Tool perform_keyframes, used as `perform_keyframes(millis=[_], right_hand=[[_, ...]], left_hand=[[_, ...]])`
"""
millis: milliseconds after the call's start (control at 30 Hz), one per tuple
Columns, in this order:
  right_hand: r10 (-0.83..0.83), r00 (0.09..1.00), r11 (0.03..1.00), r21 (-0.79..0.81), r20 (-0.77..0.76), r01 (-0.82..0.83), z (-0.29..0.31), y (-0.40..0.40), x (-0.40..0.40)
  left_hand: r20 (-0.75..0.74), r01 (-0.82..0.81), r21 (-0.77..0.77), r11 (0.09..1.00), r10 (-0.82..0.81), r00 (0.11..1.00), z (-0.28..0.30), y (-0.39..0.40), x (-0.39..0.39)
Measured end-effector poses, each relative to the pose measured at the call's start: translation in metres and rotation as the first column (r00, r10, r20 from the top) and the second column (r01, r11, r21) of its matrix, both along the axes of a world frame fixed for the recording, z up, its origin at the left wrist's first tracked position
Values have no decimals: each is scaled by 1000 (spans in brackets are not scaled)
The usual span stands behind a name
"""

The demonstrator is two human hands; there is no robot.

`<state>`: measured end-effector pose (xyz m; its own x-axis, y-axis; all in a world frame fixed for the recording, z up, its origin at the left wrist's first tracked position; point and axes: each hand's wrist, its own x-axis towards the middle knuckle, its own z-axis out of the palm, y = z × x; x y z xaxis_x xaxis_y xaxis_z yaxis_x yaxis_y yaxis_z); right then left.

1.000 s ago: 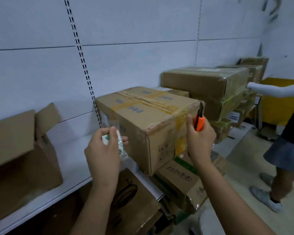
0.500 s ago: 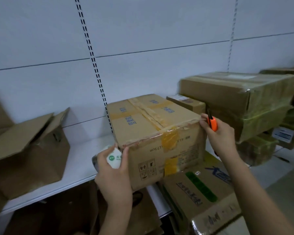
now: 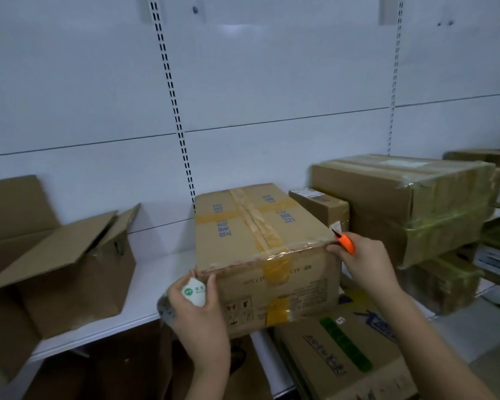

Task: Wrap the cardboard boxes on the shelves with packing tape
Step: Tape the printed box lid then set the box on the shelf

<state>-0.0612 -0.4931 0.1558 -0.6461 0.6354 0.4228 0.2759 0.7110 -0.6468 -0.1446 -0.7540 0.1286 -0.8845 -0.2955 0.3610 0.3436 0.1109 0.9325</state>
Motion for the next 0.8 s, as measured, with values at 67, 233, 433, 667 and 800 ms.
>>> perform_keyframes(millis=[67, 233, 433, 667, 800], right_hand=[[-4, 996, 1000, 16, -89, 6, -10, -23, 7], [-12, 981, 983, 176, -192, 46, -26, -79, 23], [13, 944, 991, 132, -328, 32, -10, -134, 28], [650, 759, 741, -188, -39, -644, -14, -165, -9], [621, 752, 680, -326, -219, -657, -17, -168, -25]], left_hand=[[16, -39, 20, 999, 39, 999, -2, -14, -5], [34, -49, 101, 994, 46, 998, 1, -63, -34], [42, 132, -48, 990, -130, 991, 24, -90, -87], [81, 23, -219, 976, -5, 997, 49, -97, -118], [-13, 13, -192, 981, -16, 1000, 42, -102, -75]])
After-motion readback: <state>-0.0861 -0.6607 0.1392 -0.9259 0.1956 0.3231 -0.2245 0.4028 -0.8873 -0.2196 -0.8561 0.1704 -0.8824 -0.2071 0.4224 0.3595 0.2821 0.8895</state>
